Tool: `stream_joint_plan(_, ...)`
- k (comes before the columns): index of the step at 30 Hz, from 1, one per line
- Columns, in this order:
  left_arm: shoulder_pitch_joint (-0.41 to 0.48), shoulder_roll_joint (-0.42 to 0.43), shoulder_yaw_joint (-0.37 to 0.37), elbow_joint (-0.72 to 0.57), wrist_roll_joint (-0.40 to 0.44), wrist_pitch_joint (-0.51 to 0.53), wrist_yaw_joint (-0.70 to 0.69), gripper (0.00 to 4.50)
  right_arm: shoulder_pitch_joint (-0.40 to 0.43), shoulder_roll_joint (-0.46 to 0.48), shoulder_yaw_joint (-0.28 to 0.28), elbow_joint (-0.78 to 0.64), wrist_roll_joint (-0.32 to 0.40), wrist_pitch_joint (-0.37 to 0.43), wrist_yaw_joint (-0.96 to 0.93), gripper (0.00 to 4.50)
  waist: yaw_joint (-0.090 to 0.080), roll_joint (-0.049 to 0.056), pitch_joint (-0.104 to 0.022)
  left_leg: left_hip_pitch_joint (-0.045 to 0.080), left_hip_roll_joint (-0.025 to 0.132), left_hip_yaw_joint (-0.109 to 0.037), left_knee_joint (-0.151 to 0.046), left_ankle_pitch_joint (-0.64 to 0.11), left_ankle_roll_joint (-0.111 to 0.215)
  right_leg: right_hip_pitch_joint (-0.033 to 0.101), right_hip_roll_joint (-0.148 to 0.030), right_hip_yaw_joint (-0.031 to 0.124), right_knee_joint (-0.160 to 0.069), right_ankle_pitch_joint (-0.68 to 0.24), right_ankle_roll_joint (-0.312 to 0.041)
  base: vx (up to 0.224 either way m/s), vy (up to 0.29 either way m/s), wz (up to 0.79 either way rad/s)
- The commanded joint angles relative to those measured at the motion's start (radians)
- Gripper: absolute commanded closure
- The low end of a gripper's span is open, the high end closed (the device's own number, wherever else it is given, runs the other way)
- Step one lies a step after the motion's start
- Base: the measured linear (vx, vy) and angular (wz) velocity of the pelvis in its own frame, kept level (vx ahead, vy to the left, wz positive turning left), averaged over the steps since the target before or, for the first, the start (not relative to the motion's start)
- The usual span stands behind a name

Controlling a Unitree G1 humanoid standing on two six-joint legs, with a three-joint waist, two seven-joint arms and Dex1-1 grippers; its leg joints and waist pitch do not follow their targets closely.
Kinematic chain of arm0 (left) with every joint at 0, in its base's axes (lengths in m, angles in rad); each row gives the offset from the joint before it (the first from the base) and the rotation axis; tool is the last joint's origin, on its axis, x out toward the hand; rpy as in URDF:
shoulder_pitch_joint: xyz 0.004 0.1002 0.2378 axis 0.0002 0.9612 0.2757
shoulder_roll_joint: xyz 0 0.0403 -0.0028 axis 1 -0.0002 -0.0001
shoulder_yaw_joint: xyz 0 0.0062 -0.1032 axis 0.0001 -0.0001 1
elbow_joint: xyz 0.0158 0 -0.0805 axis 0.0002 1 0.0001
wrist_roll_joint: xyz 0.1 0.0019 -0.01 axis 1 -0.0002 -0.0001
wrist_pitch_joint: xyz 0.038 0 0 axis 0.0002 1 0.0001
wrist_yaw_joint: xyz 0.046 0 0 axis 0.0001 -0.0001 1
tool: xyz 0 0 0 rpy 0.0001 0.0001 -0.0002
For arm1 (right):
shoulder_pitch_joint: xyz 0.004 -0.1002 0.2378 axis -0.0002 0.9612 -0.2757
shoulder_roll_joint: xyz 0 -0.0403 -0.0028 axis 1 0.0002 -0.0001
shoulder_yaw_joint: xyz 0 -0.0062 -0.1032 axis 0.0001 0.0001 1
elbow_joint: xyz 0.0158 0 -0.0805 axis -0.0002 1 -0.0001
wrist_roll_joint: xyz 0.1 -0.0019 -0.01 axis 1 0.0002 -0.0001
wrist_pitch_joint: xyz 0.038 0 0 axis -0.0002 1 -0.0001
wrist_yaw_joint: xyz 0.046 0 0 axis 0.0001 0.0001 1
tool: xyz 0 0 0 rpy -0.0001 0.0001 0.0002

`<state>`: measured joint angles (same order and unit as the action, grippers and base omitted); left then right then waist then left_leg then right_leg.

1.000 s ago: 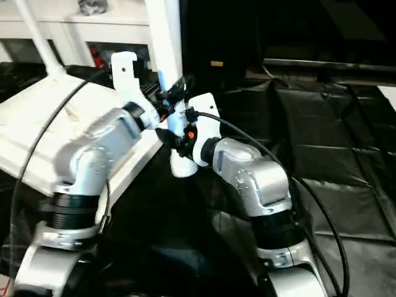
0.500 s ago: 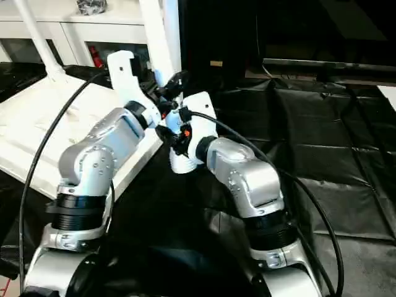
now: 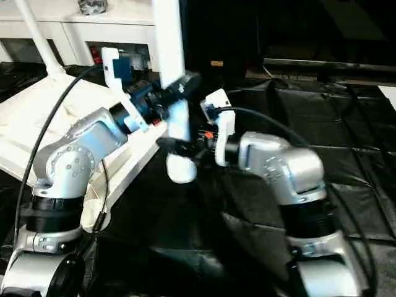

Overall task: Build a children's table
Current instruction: Pick table leg

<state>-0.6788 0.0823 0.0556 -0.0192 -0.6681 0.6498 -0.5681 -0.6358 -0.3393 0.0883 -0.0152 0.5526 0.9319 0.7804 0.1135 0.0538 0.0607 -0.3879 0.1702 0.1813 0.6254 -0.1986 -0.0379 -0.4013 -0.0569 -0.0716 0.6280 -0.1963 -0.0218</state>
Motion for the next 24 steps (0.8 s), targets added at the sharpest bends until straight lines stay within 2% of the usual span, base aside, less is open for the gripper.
stream_joint_plan(1, -0.002, 0.009, -0.013, -0.027, -0.023, 0.009, -0.031, 2.65, -0.017, -0.017, 0.014, -0.003, 0.005, 0.016, 0.020, 0.66, 0.002, -0.006, -0.075, 0.015, 0.058, -0.030, -0.069, -0.098, 0.010, 0.058, -0.093, 0.058, -0.077, -0.157, -0.186, 0.000, 0.000, 0.00)
stream_joint_plan(2, 0.003, 0.010, -0.021, -0.036, -0.035, 0.014, -0.046, 2.65, -0.017, -0.027, 0.019, -0.008, 0.012, 0.025, 0.037, 0.66, 0.002, -0.009, -0.075, 0.015, 0.058, -0.030, -0.070, -0.098, 0.009, 0.059, -0.093, 0.058, -0.079, -0.170, -0.180, 0.000, 0.000, 0.00)
stream_joint_plan(6, 0.012, 0.009, -0.031, -0.049, -0.048, 0.025, -0.061, 2.65, -0.016, -0.056, 0.037, -0.019, 0.028, 0.040, 0.083, 0.66, 0.003, -0.008, -0.077, 0.014, 0.059, -0.031, -0.067, -0.083, 0.012, 0.060, -0.093, 0.058, -0.076, -0.154, -0.183, 0.000, 0.000, 0.00)
stream_joint_plan(7, 0.014, 0.011, -0.033, -0.050, -0.046, 0.026, -0.065, 2.65, -0.015, -0.062, 0.042, -0.020, 0.029, 0.044, 0.090, 0.66, 0.003, -0.012, -0.077, 0.014, 0.059, -0.029, -0.067, -0.079, 0.015, 0.059, -0.091, 0.057, -0.076, -0.146, -0.184, 0.000, 0.000, 0.00)
stream_joint_plan(16, 0.016, 0.020, -0.027, -0.049, -0.052, 0.028, -0.076, 2.65, -0.013, -0.080, 0.058, -0.022, 0.031, 0.053, 0.120, 0.66, 0.004, -0.010, -0.077, 0.014, 0.059, -0.030, -0.066, -0.076, 0.017, 0.058, -0.092, 0.057, -0.076, -0.169, -0.182, 0.000, 0.000, 0.00)
stream_joint_plan(17, 0.017, 0.020, -0.027, -0.050, -0.054, 0.030, -0.075, 2.65, -0.013, -0.080, 0.058, -0.021, 0.035, 0.052, 0.120, 0.93, 0.004, -0.011, -0.078, 0.014, 0.058, -0.030, -0.066, -0.076, 0.016, 0.058, -0.092, 0.057, -0.076, -0.167, -0.181, 0.000, 0.000, 0.00)
stream_joint_plan(20, 0.018, 0.021, -0.027, -0.052, -0.056, 0.032, -0.078, 2.65, -0.014, -0.070, 0.049, -0.015, 0.042, 0.057, 0.112, 1.05, 0.004, -0.010, -0.077, 0.013, 0.058, -0.030, -0.066, -0.075, 0.019, 0.058, -0.091, 0.057, -0.076, -0.164, -0.181, 0.000, 0.000, 0.00)
stream_joint_plan(21, 0.019, 0.021, -0.027, -0.052, -0.056, 0.032, -0.078, 2.65, -0.013, -0.069, 0.048, -0.015, 0.042, 0.058, 0.112, 1.34, 0.004, -0.010, -0.078, 0.013, 0.058, -0.030, -0.066, -0.074, 0.019, 0.058, -0.091, 0.057, -0.076, -0.162, -0.181, 0.000, 0.000, 0.00)
stream_joint_plan(24, 0.019, 0.022, -0.027, -0.053, -0.057, 0.033, -0.078, 2.65, -0.012, -0.065, 0.047, -0.013, 0.044, 0.060, 0.112, 1.46, 0.004, -0.010, -0.078, 0.014, 0.058, -0.030, -0.065, -0.072, 0.018, 0.058, -0.091, 0.057, -0.075, -0.153, -0.183, 0.000, 0.000, 0.00)
